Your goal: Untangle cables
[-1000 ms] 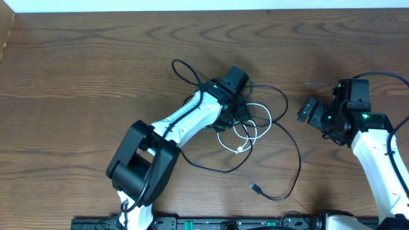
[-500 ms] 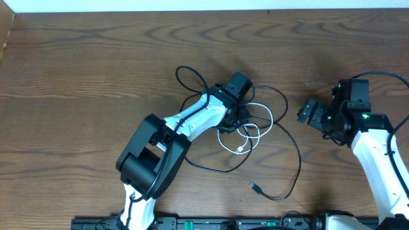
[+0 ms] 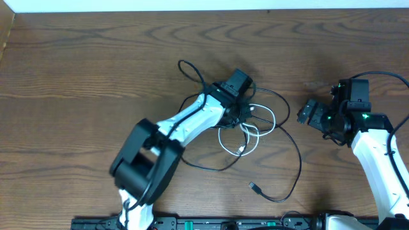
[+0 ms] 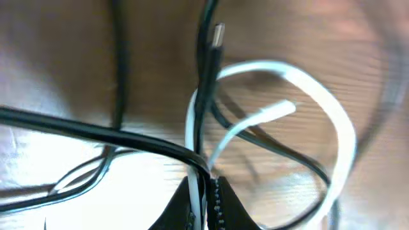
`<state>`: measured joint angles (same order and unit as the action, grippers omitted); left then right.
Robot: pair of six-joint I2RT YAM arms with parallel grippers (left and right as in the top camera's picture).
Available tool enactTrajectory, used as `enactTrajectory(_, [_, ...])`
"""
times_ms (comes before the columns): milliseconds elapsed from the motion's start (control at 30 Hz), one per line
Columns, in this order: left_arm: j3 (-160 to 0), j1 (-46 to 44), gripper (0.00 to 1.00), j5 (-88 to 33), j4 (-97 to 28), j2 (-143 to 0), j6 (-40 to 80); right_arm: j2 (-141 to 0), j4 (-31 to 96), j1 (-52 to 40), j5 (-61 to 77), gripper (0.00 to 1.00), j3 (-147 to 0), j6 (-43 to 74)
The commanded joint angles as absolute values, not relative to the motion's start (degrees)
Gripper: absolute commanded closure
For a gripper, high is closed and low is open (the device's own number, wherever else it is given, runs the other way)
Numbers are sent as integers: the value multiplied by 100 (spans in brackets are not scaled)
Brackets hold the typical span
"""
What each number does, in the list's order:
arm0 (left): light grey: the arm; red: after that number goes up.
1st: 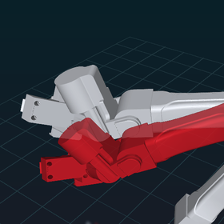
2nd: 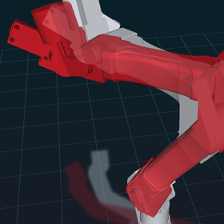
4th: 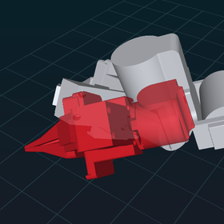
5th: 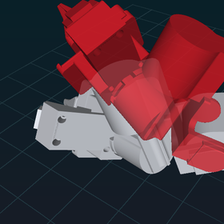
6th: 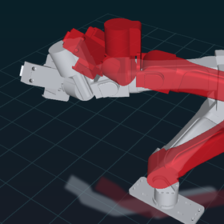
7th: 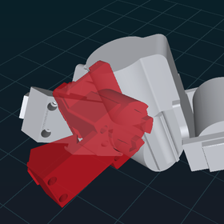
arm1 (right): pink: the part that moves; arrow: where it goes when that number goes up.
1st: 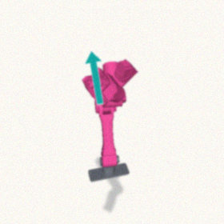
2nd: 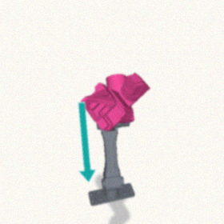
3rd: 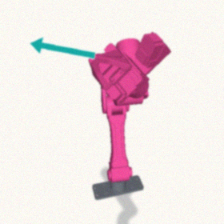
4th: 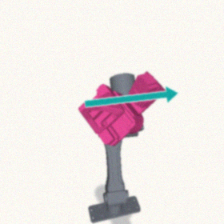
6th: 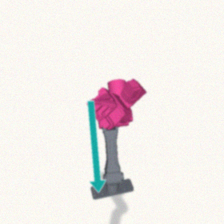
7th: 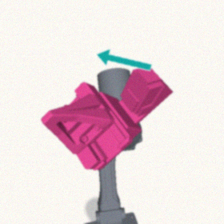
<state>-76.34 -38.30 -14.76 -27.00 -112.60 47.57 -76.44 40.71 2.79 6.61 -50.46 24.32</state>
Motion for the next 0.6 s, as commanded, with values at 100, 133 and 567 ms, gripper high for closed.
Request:
enactTrajectory(100, [-7640,-3822,89,-1382,-2602,-10075,2781,-7577,4056,296,659,1,-5057,2351])
enactTrajectory(133, [-7640,-3824,89,-1385,-2602,-10049,2783,-7577,4051,294,659,1,-5057,2351])
enactTrajectory(567, [-7634,-3872,75,-1387,-2906,-10750,2788,-7577,4053,296,659,1,-5057,2349])
